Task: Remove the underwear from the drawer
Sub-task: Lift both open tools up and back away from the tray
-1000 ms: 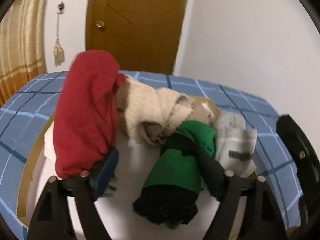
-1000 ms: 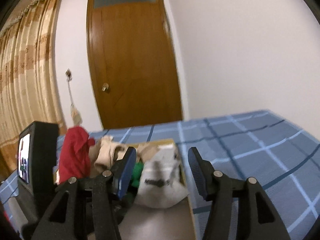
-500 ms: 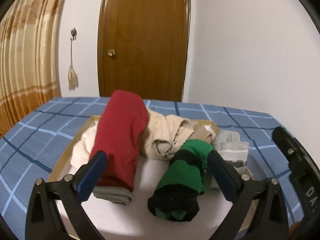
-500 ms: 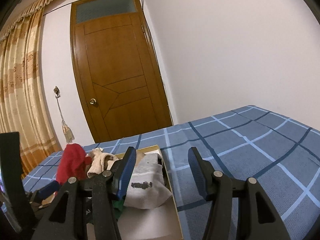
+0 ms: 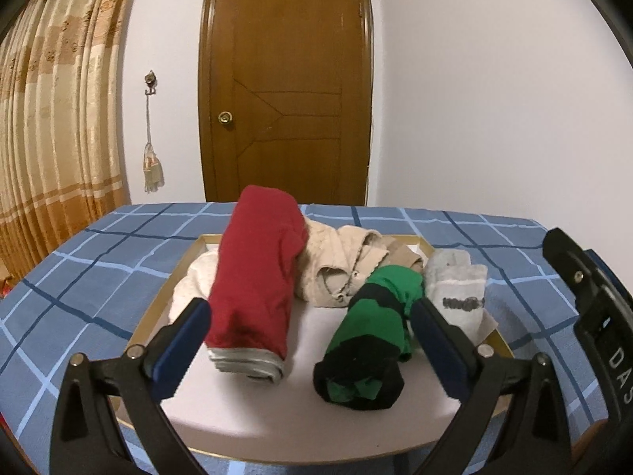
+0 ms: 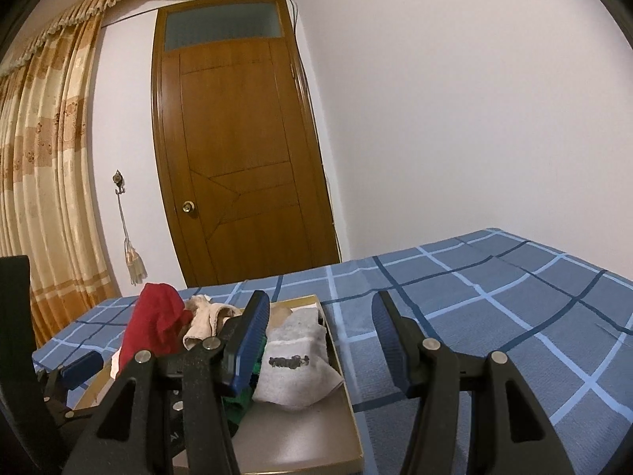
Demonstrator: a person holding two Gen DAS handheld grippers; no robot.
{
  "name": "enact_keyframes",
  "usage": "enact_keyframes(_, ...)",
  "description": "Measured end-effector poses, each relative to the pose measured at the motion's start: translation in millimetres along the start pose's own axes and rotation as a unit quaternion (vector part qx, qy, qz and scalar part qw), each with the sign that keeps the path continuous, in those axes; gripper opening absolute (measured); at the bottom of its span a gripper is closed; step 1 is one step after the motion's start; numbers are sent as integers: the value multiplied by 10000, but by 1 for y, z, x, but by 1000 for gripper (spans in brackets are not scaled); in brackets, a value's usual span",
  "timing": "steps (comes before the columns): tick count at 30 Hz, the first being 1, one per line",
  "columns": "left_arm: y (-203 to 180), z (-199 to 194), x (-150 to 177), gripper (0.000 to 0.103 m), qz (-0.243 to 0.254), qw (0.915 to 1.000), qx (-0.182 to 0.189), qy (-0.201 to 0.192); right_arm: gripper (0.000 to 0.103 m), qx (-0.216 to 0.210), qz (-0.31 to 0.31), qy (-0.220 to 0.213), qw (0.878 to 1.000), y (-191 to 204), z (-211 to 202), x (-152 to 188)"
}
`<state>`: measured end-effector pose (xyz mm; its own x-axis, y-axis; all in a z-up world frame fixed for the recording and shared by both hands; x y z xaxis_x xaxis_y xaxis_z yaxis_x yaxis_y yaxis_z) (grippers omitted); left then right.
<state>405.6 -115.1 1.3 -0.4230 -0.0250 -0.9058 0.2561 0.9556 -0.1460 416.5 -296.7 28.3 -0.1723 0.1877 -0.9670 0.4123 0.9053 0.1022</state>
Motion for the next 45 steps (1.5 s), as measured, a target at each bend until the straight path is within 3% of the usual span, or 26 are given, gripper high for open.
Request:
enact_keyframes(9,-4,-18,7,102,221,9997,-29,-84,57,95,-132,-350,9993,2,-18,-3)
enact_keyframes(18,1,-26,17,103,218,9997,-26,-53,59,-165,166,-474,9986,-4,-38,0)
enact_keyframes(19,-1,-27,22,103,326,9995,-43,-23,64,-184,164,-465,9986,-4,-41,1)
enact_keyframes(23,-5,-33,34,103,539,9981,14,283,65,-286,128,-415,9986,-3,-56,10)
enact_keyframes(45,-8,-102,68,103,454,9966,459,515,67,-535,371,126,9978,-26,-127,57)
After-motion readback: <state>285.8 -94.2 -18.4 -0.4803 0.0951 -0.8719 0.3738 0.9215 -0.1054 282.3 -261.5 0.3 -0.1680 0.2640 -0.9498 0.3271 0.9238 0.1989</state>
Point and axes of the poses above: each gripper's, at about its wrist camera, not at the fingertips, and z roughly the way its jaws point, y to its left, x to its underside, the point moved 7 cm from there along z, roughly the way its jaws point, and after that the axes turned 15 degrees about x, right-handed, at the moved point
